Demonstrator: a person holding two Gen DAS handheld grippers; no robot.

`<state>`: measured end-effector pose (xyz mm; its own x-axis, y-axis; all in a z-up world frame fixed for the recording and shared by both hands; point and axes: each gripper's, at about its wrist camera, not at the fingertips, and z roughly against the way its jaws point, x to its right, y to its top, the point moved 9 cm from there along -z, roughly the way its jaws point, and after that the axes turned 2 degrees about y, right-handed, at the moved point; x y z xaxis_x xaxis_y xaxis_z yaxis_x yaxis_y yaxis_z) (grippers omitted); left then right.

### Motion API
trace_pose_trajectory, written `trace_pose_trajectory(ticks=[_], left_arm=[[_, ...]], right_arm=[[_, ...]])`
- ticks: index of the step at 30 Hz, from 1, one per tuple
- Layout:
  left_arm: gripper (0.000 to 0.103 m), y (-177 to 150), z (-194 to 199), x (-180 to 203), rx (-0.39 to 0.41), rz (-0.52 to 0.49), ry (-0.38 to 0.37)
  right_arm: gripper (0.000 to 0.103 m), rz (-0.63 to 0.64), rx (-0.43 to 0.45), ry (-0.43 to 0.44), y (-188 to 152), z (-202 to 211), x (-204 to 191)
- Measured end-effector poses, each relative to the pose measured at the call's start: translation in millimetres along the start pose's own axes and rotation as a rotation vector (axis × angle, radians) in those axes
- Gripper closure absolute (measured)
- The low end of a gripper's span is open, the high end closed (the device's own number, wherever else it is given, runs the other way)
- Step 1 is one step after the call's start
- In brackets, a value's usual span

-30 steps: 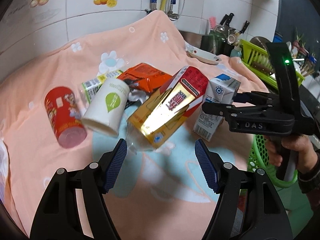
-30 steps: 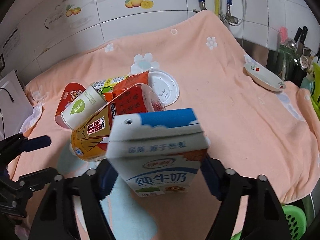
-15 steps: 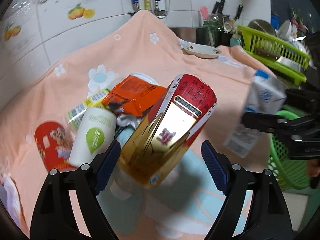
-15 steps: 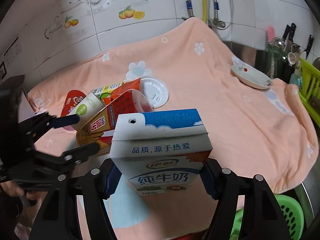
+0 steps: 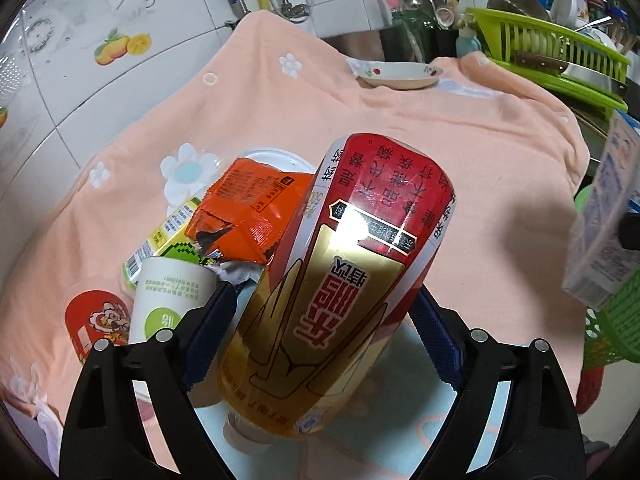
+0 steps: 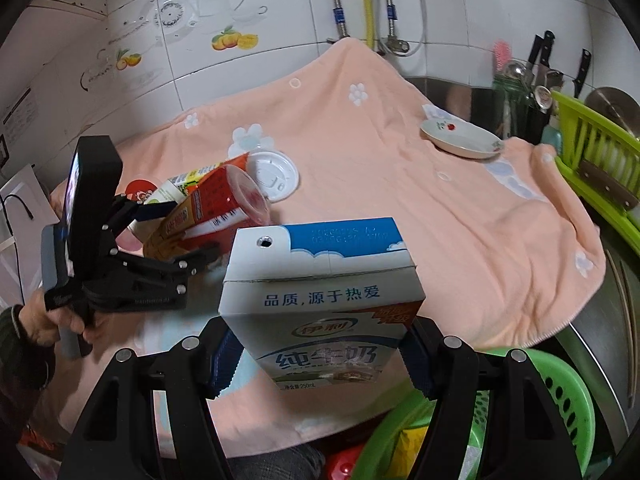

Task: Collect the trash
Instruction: 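Carry the second carton to the green basket and release it with the right tool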

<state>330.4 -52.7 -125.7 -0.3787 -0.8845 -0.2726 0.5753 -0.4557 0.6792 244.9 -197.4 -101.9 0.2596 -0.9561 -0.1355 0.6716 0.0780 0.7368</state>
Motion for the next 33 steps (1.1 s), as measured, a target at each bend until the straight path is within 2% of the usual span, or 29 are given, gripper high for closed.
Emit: trace_pose_trajectory(ticks=[11, 20, 33], left_arm=[[0.02, 5.8, -12.1, 5.8, -0.005, -0.011, -0.039], [0.024, 4.1, 2.9, 9.4, 0.025, 0.004, -0.048], [0.027, 3.0, 37.7, 35.4, 0.044, 0.073, -0.162]], right_arm=[[0.037, -0.038, -0.007, -0.042, -23.0, 19.5, 26.5], [0.037, -0.081, 0.0, -0.075, -37.6, 35.8, 47.5], [0.037, -0.161, -0.025, -0.144, -72.0, 48.5, 85.8]])
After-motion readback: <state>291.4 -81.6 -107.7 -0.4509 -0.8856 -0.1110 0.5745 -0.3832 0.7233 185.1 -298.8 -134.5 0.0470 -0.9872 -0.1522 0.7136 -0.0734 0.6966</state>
